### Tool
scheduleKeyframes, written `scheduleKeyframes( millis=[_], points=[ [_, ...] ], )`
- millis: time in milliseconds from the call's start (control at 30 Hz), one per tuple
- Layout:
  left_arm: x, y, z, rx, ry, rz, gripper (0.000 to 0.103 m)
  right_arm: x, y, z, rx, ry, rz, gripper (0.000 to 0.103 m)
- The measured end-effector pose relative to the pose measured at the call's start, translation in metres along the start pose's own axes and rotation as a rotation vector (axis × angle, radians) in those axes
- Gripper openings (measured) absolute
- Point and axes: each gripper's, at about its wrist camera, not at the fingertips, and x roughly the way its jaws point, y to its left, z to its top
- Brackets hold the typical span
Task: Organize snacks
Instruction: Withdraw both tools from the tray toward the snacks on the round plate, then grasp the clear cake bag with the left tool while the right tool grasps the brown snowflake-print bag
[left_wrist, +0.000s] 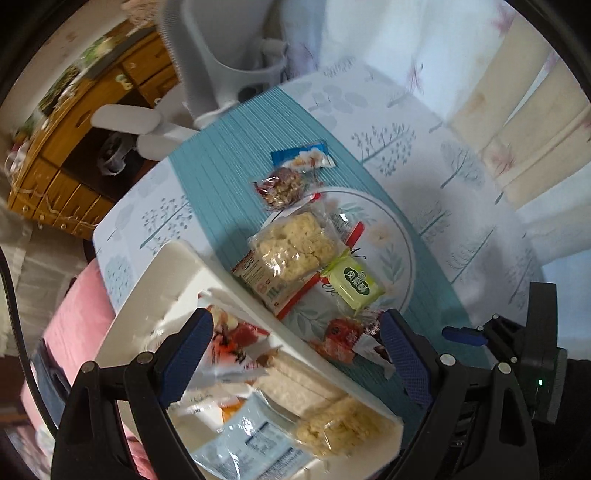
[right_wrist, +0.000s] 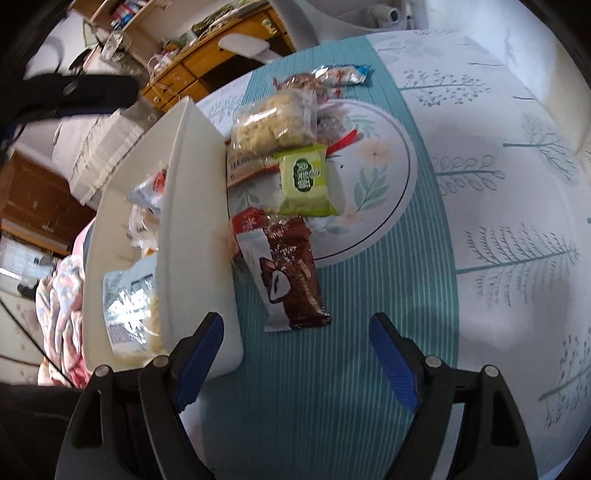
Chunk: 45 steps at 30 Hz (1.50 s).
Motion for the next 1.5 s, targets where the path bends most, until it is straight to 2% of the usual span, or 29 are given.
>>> scheduleKeyframes(
  millis=[100, 333, 467, 567, 1000, 1167, 1200, 1267, 1500],
  points=[
    [0.021, -0.010, 0.017, 0.051, 0.052, 0.022, 0.091, 0.012, -0.004, 0.004, -0.033, 0.045, 0.004, 0.082],
    [0.068, -0.029, 0.042, 0.135, 0.159, 0.070, 0.091, 0.025, -0.005, 0.014, -0.089, 0.079, 0.008, 0.081],
    [0.096, -0.036, 0.054, 0.151, 0.231, 0.096, 0.091, 0.032, 0.000, 0.022, -0.133, 0.091, 0.014, 0.081],
    [0.110, -0.038, 0.059, 0.160, 0.253, 0.105, 0.091, 0.036, 0.004, 0.023, -0.169, 0.089, 0.015, 0.080],
    [0.141, -0.029, 0.071, 0.115, 0.279, 0.086, 0.090, 0.042, 0.018, 0.034, -0.330, 0.067, -0.028, 0.069],
    [0.145, -0.019, 0.074, 0.088, 0.266, 0.078, 0.085, 0.048, 0.026, 0.038, -0.360, 0.066, -0.038, 0.060],
    [0.145, -0.018, 0.074, 0.083, 0.261, 0.087, 0.079, 0.048, 0.027, 0.038, -0.365, 0.066, -0.037, 0.058],
    [0.145, -0.016, 0.075, 0.080, 0.253, 0.098, 0.075, 0.049, 0.029, 0.038, -0.367, 0.065, -0.039, 0.052],
    [0.141, -0.001, 0.074, 0.040, 0.234, 0.078, 0.064, 0.050, 0.034, 0.040, -0.337, 0.071, -0.052, 0.044]
  ],
)
